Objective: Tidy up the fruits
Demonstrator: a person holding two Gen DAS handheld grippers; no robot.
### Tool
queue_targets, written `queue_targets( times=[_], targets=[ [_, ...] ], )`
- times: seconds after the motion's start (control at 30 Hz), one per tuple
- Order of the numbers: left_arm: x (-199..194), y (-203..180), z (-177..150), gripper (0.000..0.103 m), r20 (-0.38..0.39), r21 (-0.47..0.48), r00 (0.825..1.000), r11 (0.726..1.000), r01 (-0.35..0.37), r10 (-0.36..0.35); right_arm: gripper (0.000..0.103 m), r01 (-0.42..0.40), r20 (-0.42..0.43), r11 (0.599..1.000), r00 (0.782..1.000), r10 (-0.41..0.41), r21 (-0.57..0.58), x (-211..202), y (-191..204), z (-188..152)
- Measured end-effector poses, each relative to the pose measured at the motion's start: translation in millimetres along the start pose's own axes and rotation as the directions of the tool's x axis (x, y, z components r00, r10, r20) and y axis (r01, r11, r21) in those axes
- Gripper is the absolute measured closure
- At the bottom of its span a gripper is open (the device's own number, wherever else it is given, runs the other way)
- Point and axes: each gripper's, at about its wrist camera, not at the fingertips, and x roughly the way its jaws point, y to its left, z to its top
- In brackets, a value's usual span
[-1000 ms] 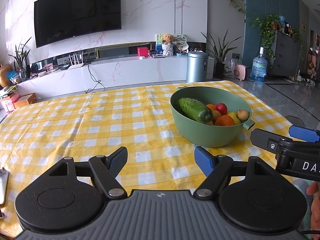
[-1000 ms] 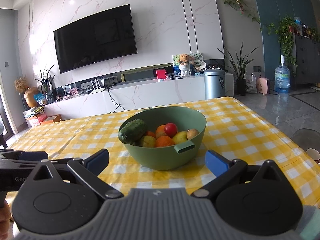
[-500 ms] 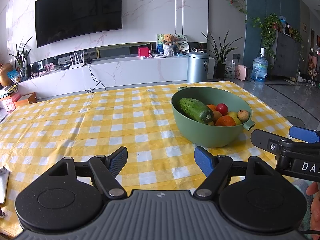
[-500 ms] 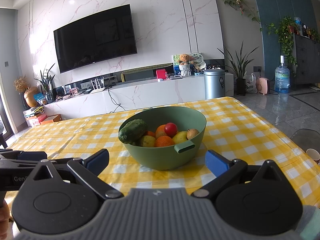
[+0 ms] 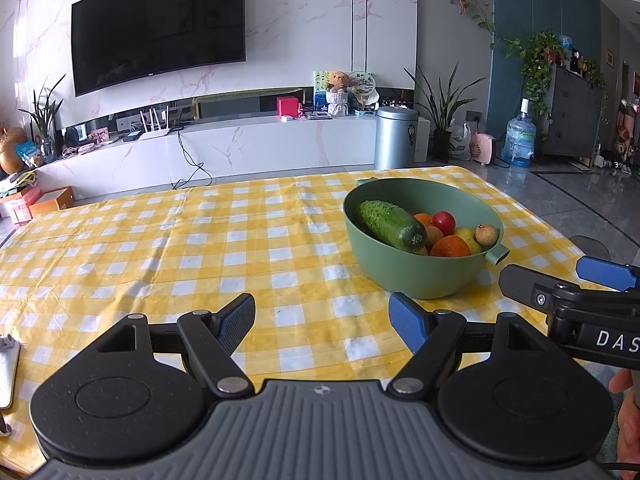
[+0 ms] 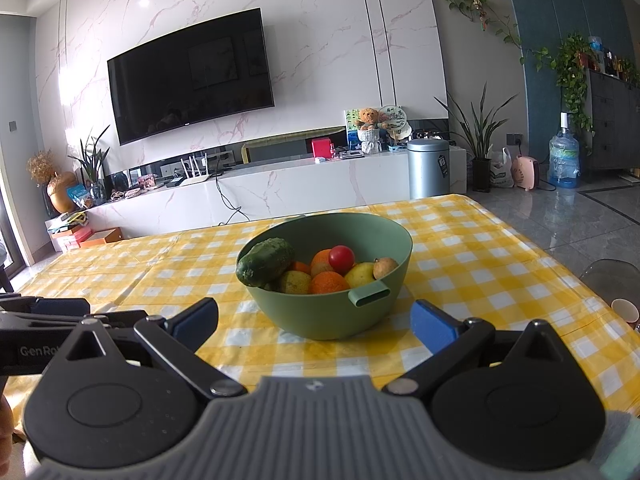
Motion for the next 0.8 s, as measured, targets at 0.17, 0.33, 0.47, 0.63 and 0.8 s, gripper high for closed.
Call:
queue_targets(
  times=[0.17, 0.33, 0.47, 0.63, 0.8],
  targets=[
    [0.0, 0.1, -0.1, 0.014, 0.0, -0.001, 1.0, 1.0, 0.0, 0.0, 0.004, 0.0, 0.0, 1.0, 1.0, 0.0, -0.001, 0.0, 0.0, 0.0],
    [0.0, 0.2, -0.2, 0.014, 0.0, -0.001, 1.0, 1.0, 0.0, 0.0, 0.004, 0.001, -0.001, 1.0, 1.0, -0.001, -0.005, -0.3, -1.2, -0.1],
    [0.1, 0.4, -0.3, 0.014, 0.0, -0.001, 1.0, 1.0, 0.0, 0.0, 0.004, 0.002, -0.001, 1.0, 1.0, -0.002, -0.006, -0.4, -1.6, -0.7],
    [-0.2, 0.5, -0.2, 0.014, 0.0, 0.0, 1.0, 1.0, 0.0, 0.0, 0.004, 0.002, -0.001, 1.0, 1.0, -0.002, -0.007, -0.5, -1.9, -0.7],
    [0.2, 0.6, -0.5, 0.014, 0.001, -0.001, 1.0, 1.0, 0.001, -0.001, 0.004, 0.002, -0.001, 1.0, 1.0, -0.002, -0.008, -0.4, -1.3, -0.7]
  ],
)
